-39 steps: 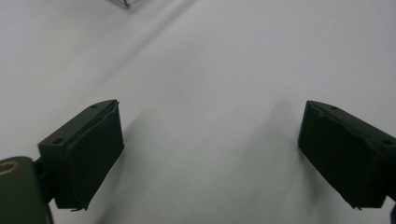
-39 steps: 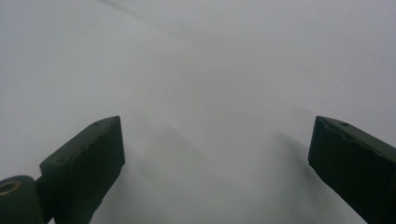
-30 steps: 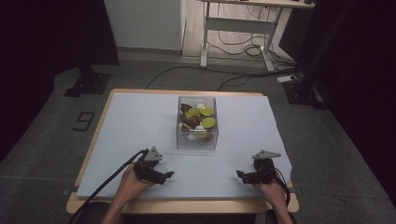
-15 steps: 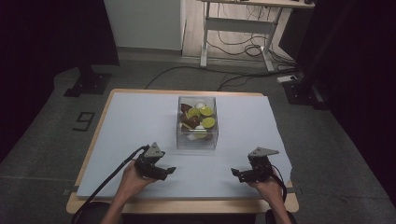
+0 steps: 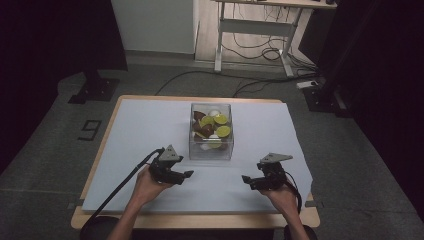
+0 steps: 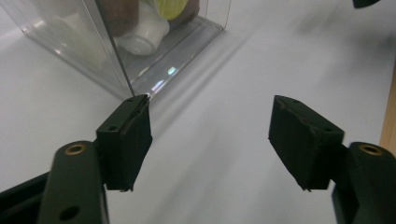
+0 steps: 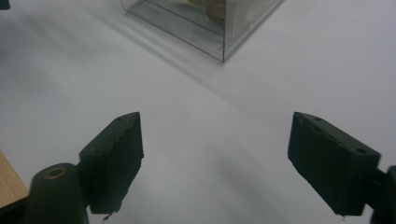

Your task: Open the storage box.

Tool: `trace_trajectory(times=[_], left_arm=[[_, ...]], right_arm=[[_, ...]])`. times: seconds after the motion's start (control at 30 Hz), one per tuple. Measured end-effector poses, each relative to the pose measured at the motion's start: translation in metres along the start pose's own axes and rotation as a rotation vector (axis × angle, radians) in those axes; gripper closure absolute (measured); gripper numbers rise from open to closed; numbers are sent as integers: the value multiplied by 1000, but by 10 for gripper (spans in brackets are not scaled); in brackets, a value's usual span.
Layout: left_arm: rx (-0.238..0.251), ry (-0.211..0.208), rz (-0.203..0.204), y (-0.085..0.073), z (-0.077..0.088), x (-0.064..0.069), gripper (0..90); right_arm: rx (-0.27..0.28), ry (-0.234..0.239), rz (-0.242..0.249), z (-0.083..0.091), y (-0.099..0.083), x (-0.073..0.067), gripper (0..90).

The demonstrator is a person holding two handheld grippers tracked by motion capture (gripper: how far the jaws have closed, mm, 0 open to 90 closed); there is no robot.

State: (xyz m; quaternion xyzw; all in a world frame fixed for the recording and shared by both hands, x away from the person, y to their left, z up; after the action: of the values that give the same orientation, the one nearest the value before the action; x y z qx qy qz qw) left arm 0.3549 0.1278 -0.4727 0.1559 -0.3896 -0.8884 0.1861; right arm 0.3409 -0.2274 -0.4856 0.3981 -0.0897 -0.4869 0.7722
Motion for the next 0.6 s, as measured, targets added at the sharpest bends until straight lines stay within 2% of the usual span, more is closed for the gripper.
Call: trace_trajectory(times=[0.27, 0.6], left_arm=[[16, 0, -7, 12, -4, -2, 351], [22, 1, 2, 24, -13, -7, 415]], right_arm=[[4, 30, 6, -4, 11, -8, 295], [19, 62, 45, -13, 26, -19, 416]])
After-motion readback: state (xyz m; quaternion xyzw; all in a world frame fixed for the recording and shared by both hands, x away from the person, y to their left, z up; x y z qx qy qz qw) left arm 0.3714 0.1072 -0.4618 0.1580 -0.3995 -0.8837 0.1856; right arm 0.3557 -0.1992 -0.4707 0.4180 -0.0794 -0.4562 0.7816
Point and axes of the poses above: each handheld gripper's, and its own axes: z roughly backward along the jaws, y roughly out of its top, x roughly to its right, the point moved 1 cm from there along -z, roughly forward along the jaws, and after that the axes turned 12 degrees about -z, right-handed, at the moved point
